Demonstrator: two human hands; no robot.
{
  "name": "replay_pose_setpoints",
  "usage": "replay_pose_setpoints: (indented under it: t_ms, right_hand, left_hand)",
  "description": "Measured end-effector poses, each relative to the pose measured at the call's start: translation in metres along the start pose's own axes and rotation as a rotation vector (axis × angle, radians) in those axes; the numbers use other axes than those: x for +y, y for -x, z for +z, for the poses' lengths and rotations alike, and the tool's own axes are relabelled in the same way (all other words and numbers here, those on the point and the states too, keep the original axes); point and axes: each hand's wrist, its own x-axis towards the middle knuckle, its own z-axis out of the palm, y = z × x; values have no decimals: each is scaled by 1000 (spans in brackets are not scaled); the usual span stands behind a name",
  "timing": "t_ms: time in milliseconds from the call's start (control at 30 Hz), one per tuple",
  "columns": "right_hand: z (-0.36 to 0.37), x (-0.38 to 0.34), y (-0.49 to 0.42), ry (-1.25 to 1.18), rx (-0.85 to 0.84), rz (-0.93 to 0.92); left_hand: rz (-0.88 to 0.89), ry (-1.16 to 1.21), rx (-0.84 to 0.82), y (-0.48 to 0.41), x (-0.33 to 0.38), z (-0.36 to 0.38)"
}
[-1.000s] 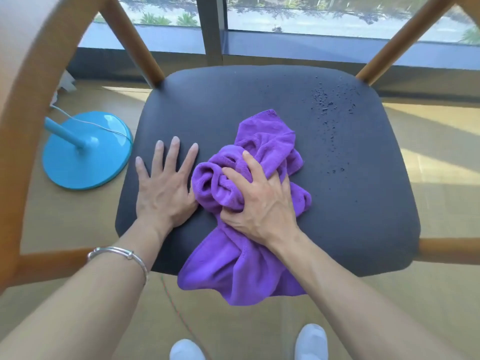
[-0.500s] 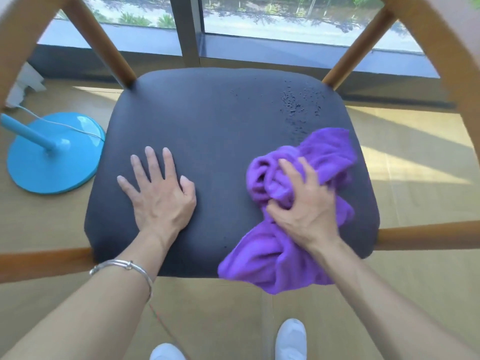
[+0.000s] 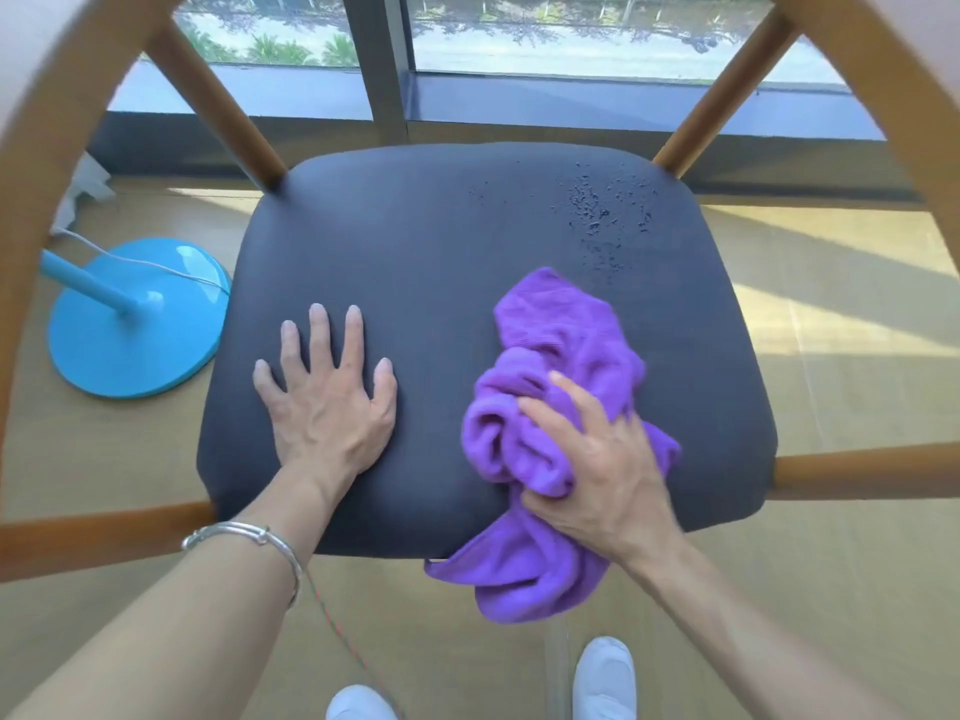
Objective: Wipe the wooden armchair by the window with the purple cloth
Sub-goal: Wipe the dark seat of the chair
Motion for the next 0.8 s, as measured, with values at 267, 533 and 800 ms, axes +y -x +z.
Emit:
replay_pose_setpoints:
  t_ms: [267, 533, 800]
  right_hand:
    - [17, -53, -3, 2, -24, 177]
    - [31, -63, -21, -17, -89, -101]
    - [-46, 68, -6, 126, -13, 242]
  left_hand:
    - [18, 24, 7, 0, 0, 2]
    - [17, -17, -8, 1, -3, 4]
    - [-5, -14, 19, 3, 0, 1]
